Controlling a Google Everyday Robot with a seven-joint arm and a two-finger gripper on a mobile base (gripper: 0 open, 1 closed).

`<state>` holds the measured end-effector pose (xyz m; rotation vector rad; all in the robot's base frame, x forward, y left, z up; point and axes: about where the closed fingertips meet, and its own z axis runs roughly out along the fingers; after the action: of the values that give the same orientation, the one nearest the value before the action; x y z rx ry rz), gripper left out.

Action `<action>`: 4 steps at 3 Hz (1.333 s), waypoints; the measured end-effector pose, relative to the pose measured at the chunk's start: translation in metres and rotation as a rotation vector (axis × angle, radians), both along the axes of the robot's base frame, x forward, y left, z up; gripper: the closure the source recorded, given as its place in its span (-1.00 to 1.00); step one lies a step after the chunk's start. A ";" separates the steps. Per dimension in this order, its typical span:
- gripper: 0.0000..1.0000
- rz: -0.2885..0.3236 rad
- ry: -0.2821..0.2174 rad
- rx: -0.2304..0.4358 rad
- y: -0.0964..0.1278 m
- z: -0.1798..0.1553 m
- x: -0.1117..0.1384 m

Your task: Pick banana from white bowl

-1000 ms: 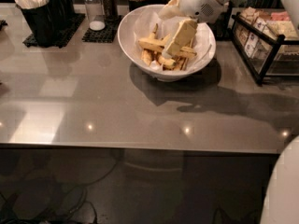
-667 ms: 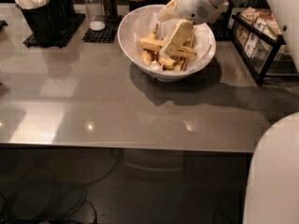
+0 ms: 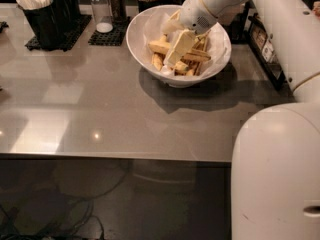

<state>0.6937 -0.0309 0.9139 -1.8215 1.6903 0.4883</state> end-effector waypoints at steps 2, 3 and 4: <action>-0.60 -0.012 0.035 -0.013 0.005 -0.020 0.018; -0.23 -0.027 0.070 -0.016 0.004 -0.034 0.021; 0.23 -0.041 0.091 -0.028 0.000 -0.042 0.021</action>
Offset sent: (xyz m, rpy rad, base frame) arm 0.0272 -0.0012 -0.0216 -0.0205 0.0574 -0.0214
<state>0.7144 -0.0306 0.8718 -1.8052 1.7999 0.5403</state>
